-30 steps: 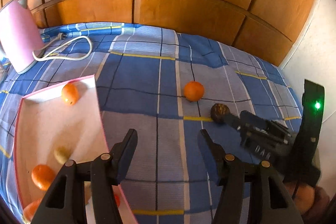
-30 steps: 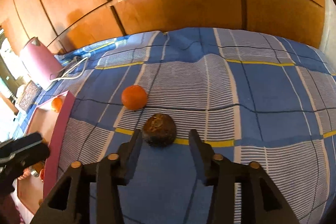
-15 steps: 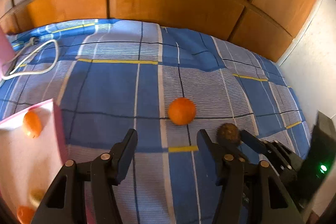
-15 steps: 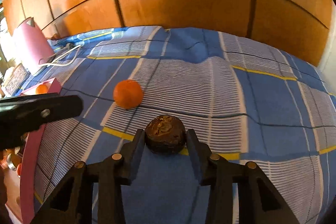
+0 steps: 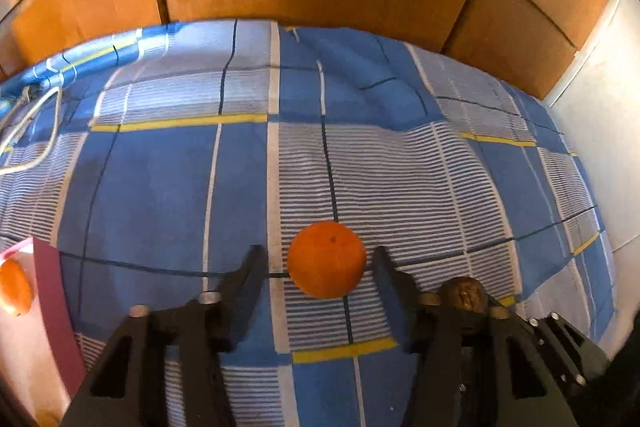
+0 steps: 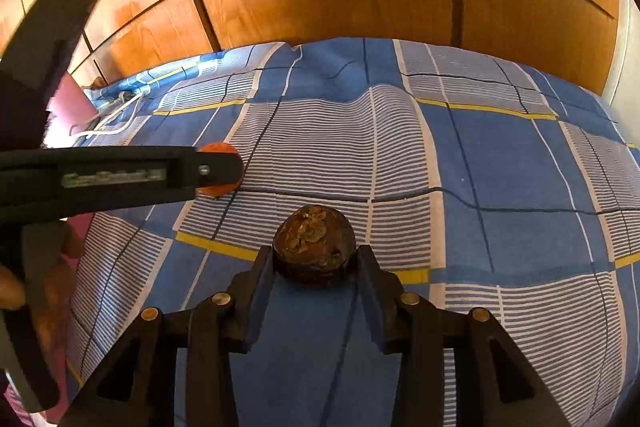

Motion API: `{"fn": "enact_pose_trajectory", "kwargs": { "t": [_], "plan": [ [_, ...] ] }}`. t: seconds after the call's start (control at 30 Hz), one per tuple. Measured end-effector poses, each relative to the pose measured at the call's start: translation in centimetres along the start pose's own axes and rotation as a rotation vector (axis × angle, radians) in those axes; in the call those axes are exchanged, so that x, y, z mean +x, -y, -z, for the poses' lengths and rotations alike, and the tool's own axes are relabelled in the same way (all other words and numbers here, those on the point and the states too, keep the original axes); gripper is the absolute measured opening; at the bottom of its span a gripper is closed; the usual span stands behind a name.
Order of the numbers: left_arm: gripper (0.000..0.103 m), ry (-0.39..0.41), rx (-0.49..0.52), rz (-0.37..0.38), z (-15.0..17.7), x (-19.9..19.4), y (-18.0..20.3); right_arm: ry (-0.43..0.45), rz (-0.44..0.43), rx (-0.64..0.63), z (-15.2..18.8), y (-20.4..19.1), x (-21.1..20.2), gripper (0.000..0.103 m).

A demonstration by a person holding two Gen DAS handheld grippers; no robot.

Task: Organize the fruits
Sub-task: 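Grasp the orange with the left tool while the right tool grasps the dark round root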

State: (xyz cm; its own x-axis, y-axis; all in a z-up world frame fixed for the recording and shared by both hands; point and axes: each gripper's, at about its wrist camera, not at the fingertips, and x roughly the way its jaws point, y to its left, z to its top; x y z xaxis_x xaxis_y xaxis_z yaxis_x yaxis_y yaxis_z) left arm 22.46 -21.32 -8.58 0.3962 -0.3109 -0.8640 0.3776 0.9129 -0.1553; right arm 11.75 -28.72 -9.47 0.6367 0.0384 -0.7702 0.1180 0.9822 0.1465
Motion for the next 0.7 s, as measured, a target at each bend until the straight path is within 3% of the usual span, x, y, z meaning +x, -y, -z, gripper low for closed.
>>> {"fn": "enact_pose_trajectory", "kwargs": {
  "t": [0.2, 0.43, 0.7],
  "plan": [
    [0.038, 0.008, -0.032, 0.001, 1.1, -0.6, -0.4, 0.004, 0.025, -0.021, 0.1, -0.5, 0.1, 0.042],
    [0.038, 0.04, -0.05, -0.052, 4.2, -3.6, -0.9, 0.005, 0.013, -0.012, 0.1, -0.2, 0.2, 0.042],
    [0.038, 0.079, -0.058, -0.055, 7.6, -7.2, -0.6, -0.003, 0.033, -0.037, 0.2, -0.6, -0.2, 0.041]
  ]
}}
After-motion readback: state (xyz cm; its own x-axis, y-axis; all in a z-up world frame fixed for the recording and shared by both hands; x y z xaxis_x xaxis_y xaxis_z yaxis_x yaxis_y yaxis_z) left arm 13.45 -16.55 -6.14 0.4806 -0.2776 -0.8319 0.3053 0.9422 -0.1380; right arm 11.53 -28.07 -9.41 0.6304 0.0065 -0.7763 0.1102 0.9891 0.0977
